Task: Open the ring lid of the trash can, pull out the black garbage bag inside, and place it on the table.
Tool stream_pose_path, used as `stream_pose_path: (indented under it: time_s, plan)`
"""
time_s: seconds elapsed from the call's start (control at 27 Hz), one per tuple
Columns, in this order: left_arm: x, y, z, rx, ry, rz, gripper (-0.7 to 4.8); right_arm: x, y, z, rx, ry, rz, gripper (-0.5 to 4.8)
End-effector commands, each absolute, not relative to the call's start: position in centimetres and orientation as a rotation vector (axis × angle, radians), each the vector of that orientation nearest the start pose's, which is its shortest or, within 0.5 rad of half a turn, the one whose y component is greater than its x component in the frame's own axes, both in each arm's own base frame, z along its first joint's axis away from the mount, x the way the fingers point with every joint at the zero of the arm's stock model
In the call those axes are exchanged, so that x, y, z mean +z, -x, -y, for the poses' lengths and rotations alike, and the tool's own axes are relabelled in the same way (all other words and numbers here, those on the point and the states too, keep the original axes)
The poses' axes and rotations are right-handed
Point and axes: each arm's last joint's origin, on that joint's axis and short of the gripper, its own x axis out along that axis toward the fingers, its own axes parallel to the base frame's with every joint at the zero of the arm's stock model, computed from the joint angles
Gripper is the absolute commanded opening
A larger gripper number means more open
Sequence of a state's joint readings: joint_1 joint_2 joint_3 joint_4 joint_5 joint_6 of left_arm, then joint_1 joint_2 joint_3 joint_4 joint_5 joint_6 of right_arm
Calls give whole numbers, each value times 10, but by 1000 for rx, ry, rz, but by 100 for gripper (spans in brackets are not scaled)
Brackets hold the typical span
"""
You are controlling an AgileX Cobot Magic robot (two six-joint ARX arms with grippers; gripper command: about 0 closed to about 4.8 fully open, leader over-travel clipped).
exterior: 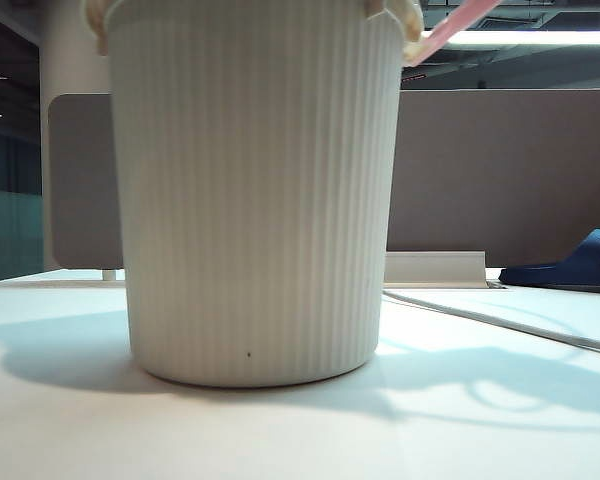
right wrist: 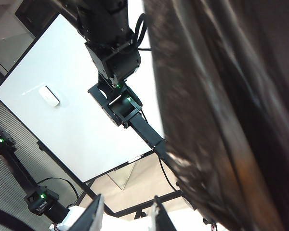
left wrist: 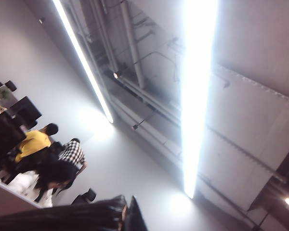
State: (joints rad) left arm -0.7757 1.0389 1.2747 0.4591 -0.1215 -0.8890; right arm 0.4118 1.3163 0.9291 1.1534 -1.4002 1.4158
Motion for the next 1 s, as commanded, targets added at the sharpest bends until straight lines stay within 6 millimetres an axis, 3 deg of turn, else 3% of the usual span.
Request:
stream_pose_path:
  time_s: [0.04,0.44,0.7,1.0]
  plan:
    - [521,-129,122,-914,1123,384,-6,374,-221,-128,1829,-543,-512,125]
    - [544,-129,106,-902,1132,458,-6,375,-220,-128,1835,-532,-501,116]
    - [581,-126,105,-961,1117,517,-6,374,-220,-128,1837,-530,-499,116]
    - [609,-106,89,-937,1017,599,-6,374,-220,-128,1837,-528,-497,116]
